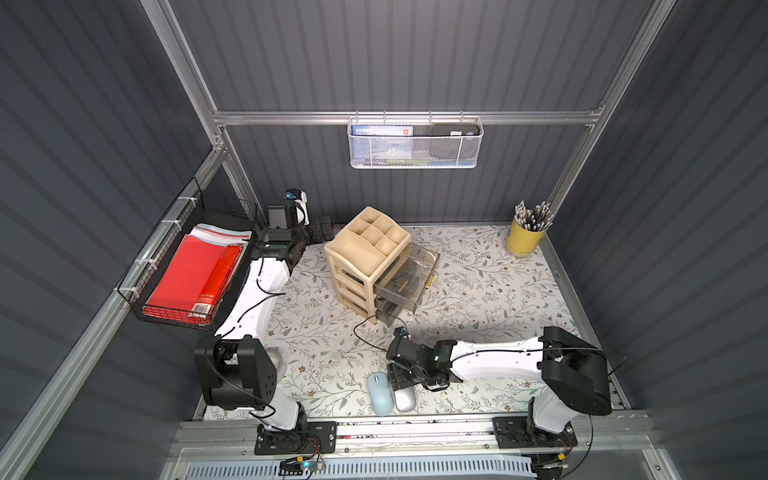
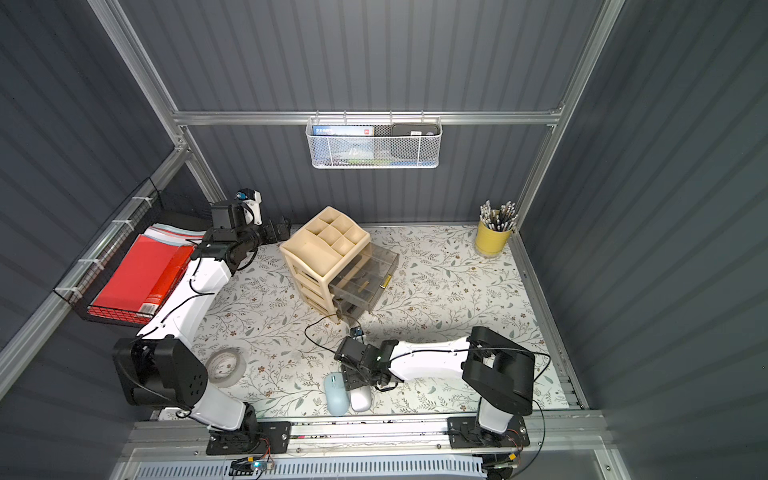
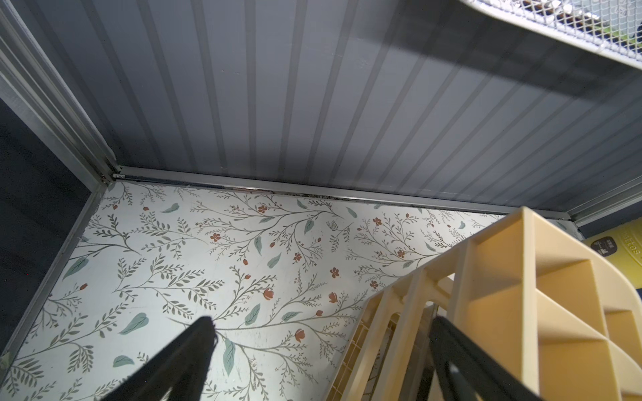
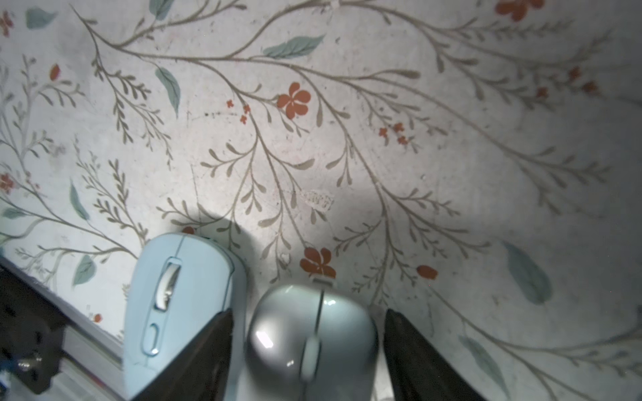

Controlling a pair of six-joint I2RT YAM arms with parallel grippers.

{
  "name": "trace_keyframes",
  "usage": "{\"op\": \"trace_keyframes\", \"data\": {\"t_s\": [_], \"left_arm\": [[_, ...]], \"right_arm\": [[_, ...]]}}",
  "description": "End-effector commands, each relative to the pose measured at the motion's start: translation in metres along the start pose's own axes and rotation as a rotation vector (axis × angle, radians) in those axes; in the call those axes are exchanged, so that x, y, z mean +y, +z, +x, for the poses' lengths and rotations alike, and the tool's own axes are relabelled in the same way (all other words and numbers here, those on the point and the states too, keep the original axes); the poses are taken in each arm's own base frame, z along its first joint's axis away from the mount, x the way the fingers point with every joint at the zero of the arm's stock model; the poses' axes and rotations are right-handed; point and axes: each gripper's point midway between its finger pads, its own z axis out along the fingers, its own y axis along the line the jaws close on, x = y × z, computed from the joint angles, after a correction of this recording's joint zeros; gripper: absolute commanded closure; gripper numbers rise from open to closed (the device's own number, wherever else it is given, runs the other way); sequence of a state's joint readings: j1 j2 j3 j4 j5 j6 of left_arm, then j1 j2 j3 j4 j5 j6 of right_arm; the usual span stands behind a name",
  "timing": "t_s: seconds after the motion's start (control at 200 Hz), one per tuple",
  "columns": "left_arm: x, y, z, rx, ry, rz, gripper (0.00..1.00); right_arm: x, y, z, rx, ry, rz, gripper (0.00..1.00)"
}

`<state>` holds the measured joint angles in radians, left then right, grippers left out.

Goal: Take the mice out of the drawer
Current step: Place the mouse at the center of the board.

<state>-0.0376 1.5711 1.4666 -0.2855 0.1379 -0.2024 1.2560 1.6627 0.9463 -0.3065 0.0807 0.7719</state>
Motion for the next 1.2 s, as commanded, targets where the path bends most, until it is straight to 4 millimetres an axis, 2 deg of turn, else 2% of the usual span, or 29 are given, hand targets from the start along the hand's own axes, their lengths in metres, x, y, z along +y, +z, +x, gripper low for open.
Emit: {"op": "trace_keyframes", "data": {"t_s": [0.0, 0.035, 0.105, 0.225, 0.295, 0.375, 0.415, 0.48, 0.555, 0.56, 0.595, 0.66, 0.72, 0.79, 0.86, 0.935, 1.051, 1.066, 1.096, 1.196], "left_arm": [[-0.003, -0.011, -0.01, -0.041, -0.004, 0.006, 0.01], [-0.003, -0.011, -0.01, -0.041, -0.004, 0.005, 0.01], [-0.003, -0.011, -0.01, -0.041, -0.004, 0.007, 0.01], [-0.003, -0.011, -0.01, -0.041, -0.004, 0.007, 0.01], [-0.003, -0.011, -0.01, -0.043, -0.004, 0.007, 0.01], [-0.004, -0.01, -0.009, -0.038, -0.004, 0.014, 0.01], [-0.004, -0.009, -0.008, -0.036, -0.004, 0.017, 0.01], [-0.005, -0.009, -0.007, -0.032, 0.003, 0.018, 0.01], [-0.007, -0.012, -0.009, -0.04, 0.014, 0.029, 0.01], [-0.008, -0.012, -0.01, -0.042, 0.015, 0.031, 0.01], [-0.011, -0.014, -0.011, -0.049, 0.019, 0.048, 0.01], [-0.019, -0.017, -0.011, -0.054, 0.023, 0.092, 0.01], [-0.019, -0.015, -0.009, -0.05, 0.024, 0.102, 0.01], [-0.015, -0.009, -0.003, -0.031, 0.02, 0.083, 0.01], [-0.011, -0.004, 0.001, -0.019, 0.017, 0.067, 0.01], [-0.009, 0.0, 0.003, -0.012, 0.013, 0.062, 0.01], [-0.01, 0.001, 0.004, -0.007, 0.01, 0.068, 0.01], [-0.01, 0.001, 0.004, -0.008, 0.009, 0.067, 0.01], [-0.01, 0.001, 0.004, -0.009, 0.009, 0.069, 0.01], [-0.013, 0.001, 0.005, -0.009, 0.008, 0.085, 0.01]], "right_arm": [[0.018, -0.026, -0.018, -0.059, -0.032, -0.027, 0.12], [0.023, -0.032, -0.019, -0.058, -0.048, -0.029, 0.09], [0.032, -0.051, -0.022, -0.086, -0.089, -0.001, 0.09], [0.062, -0.098, -0.036, -0.186, -0.189, -0.056, 0.09], [0.074, -0.131, -0.055, -0.283, -0.209, -0.111, 0.09], [0.066, -0.167, -0.086, -0.472, -0.21, -0.085, 0.07], [0.051, -0.183, -0.107, -0.543, -0.183, -0.056, 0.06], [0.015, -0.207, -0.142, -0.629, -0.113, -0.004, 0.06], [-0.037, -0.232, -0.173, -0.723, -0.008, 0.089, 0.06], [-0.041, -0.238, -0.174, -0.738, 0.004, 0.089, 0.06], [-0.068, -0.259, -0.183, -0.799, 0.069, 0.122, 0.06], [-0.124, -0.285, -0.191, -0.906, 0.216, 0.226, 0.06], [-0.17, -0.298, -0.189, -0.958, 0.328, 0.311, 0.07], [-0.206, -0.291, -0.187, -0.917, 0.393, 0.358, 0.07], [-0.224, -0.27, -0.185, -0.839, 0.421, 0.382, 0.07], [-0.226, -0.241, -0.182, -0.766, 0.414, 0.374, 0.07], [-0.216, -0.201, -0.182, -0.667, 0.399, 0.296, 0.07], [-0.217, -0.189, -0.182, -0.636, 0.398, 0.293, 0.07], [-0.214, -0.178, -0.181, -0.604, 0.4, 0.277, 0.07], [-0.201, -0.152, -0.184, -0.543, 0.391, 0.218, 0.07]]}}
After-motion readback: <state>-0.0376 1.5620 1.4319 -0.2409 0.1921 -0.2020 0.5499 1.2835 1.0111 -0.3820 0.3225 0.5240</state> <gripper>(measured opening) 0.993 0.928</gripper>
